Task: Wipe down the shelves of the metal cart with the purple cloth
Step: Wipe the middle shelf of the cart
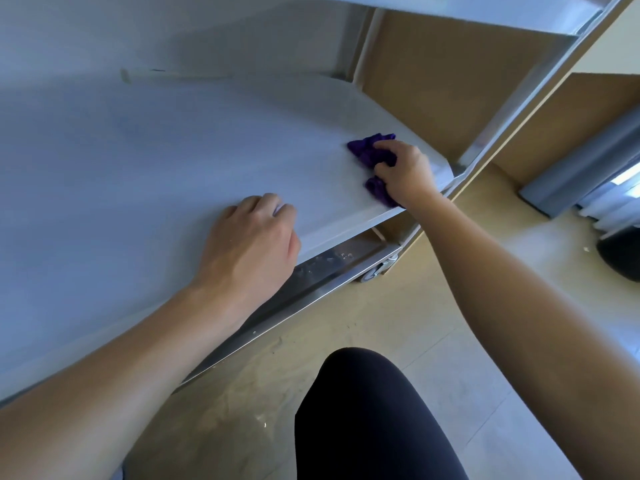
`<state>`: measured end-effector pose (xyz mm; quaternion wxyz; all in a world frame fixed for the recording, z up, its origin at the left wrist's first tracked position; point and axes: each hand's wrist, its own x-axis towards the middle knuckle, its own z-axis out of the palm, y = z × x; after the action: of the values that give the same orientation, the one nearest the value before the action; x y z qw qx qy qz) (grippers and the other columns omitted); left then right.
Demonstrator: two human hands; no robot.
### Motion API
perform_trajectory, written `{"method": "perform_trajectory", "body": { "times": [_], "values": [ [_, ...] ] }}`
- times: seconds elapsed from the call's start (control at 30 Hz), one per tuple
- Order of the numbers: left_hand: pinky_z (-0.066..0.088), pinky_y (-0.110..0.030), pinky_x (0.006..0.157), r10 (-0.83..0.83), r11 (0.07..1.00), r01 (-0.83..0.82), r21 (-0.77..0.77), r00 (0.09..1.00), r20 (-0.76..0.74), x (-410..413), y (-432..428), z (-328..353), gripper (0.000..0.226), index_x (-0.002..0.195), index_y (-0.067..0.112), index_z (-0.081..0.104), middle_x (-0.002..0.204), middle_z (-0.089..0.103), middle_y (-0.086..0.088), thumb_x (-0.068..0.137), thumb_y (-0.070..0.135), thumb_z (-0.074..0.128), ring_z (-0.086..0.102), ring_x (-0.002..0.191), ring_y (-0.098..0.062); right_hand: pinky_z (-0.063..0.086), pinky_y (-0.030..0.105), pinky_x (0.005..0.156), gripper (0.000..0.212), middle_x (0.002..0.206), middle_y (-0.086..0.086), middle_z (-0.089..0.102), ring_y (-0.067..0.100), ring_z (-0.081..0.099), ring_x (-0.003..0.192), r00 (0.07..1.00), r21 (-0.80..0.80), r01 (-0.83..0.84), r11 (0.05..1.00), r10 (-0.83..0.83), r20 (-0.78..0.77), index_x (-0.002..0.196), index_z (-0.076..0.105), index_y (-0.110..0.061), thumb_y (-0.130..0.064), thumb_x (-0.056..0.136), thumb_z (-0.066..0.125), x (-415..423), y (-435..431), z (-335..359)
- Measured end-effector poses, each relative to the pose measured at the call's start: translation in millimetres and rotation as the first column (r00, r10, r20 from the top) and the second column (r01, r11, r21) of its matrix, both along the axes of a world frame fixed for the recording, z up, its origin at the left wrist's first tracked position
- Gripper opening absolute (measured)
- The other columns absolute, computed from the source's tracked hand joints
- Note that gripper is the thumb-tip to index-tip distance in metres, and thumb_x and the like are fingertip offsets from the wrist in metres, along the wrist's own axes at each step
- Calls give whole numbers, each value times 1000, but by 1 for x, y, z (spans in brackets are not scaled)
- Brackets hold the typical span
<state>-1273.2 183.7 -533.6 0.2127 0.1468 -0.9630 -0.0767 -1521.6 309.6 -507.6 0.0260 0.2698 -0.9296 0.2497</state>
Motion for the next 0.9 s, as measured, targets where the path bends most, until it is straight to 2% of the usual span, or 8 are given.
{"method": "perform_trajectory", "body": {
  "times": [0.17,0.3,0.4,0.53,0.6,0.77,0.9],
  "values": [
    [48,-44,78,-28,999,29,-43,1000,6,-3,5,-1,19,91,5,65,101,65,-12,88,11,47,61,91,-35,40,27,75,49,125,6,62,27,59,103,990,-34,139,990,-139,16,131,57,-22,-8,86,48,-26,10,-1],
    [48,-45,81,-33,998,36,-54,998,48,-2,5,1,22,94,7,63,103,64,-12,89,14,42,60,96,-35,44,30,73,48,120,8,63,30,59,106,986,-3,164,987,-164,-31,128,60,-22,-7,85,45,-17,-3,-3],
    [46,-45,82,-21,998,25,-53,998,66,-2,5,3,24,96,7,62,104,63,-11,89,14,40,59,96,-35,40,27,70,46,113,8,66,30,61,101,997,-16,76,997,-76,-33,123,63,-22,-7,84,46,10,-18,-4],
    [45,-44,80,-15,997,21,-76,997,76,-1,7,6,30,93,7,60,99,62,-12,87,17,32,58,91,-34,40,26,83,48,129,3,61,26,56,116,976,-19,-182,983,179,-120,128,60,-20,-8,82,50,62,-48,-15],
    [43,-43,78,-12,997,18,-79,998,68,-1,7,6,28,91,8,58,98,61,-12,87,16,32,57,90,-34,39,24,85,48,132,1,60,24,55,118,964,-37,-237,971,230,-130,129,59,-19,-7,83,51,72,-55,-18],
    [46,-44,79,-11,998,14,-56,999,47,-1,8,3,26,96,5,63,103,64,-12,89,14,39,59,93,-35,37,20,81,48,131,-1,61,21,56,115,985,-101,-167,981,162,-59,129,59,-23,-6,85,50,52,-38,-14],
    [49,-44,78,-22,999,24,-43,999,41,-1,5,3,23,96,5,65,102,65,-12,90,13,44,61,92,-34,40,24,76,51,124,7,63,28,60,106,1000,-94,13,995,-12,11,132,57,-22,-4,85,45,17,-16,-7]
  ]
}}
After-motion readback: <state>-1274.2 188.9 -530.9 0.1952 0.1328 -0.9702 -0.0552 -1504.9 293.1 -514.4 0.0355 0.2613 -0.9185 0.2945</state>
